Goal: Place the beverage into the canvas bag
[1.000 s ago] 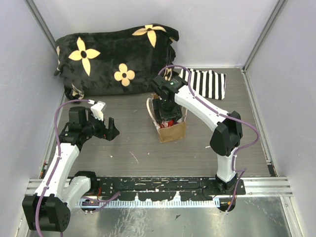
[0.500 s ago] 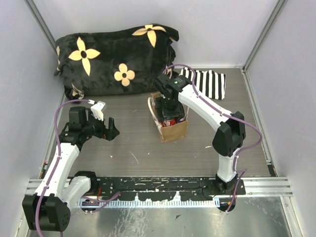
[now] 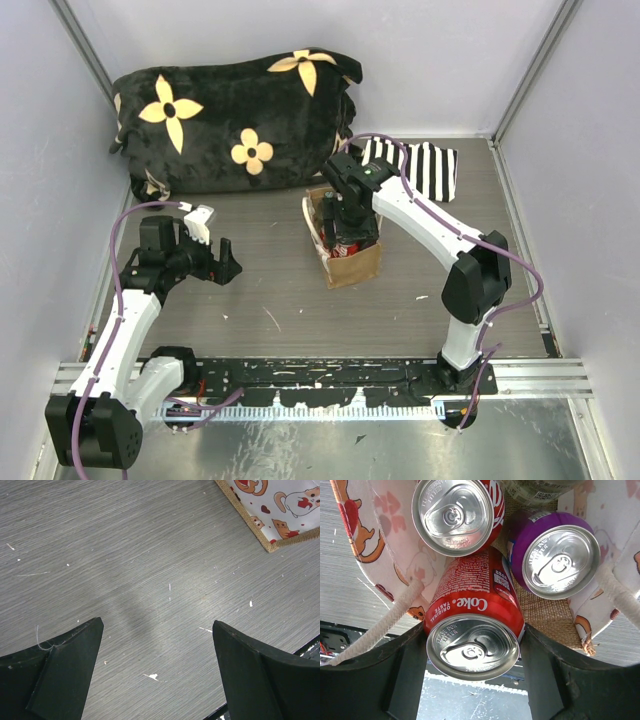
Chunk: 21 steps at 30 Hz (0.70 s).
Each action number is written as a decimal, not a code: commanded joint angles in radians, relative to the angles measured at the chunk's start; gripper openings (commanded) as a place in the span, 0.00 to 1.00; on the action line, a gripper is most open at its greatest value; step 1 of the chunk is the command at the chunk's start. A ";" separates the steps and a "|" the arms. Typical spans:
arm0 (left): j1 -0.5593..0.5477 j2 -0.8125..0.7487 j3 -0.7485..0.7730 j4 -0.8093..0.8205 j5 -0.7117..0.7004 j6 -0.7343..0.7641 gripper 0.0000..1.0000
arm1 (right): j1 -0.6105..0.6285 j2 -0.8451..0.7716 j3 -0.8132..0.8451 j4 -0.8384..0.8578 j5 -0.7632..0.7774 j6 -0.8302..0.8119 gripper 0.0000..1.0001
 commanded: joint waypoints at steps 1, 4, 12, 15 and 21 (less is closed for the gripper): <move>0.004 -0.001 -0.015 0.030 0.019 0.014 0.98 | -0.017 -0.078 0.023 0.084 0.003 0.032 0.01; 0.005 0.005 -0.014 0.030 0.019 0.014 0.98 | -0.018 -0.080 0.037 0.096 -0.016 0.050 0.01; 0.005 -0.001 -0.021 0.034 0.019 0.016 0.98 | -0.022 -0.078 0.002 0.133 -0.034 0.101 0.01; 0.004 -0.003 -0.025 0.035 0.020 0.018 0.98 | -0.022 -0.077 -0.002 0.136 -0.019 0.113 0.01; 0.005 -0.005 -0.031 0.041 0.021 0.019 0.98 | -0.022 -0.053 -0.047 0.128 0.019 0.103 0.01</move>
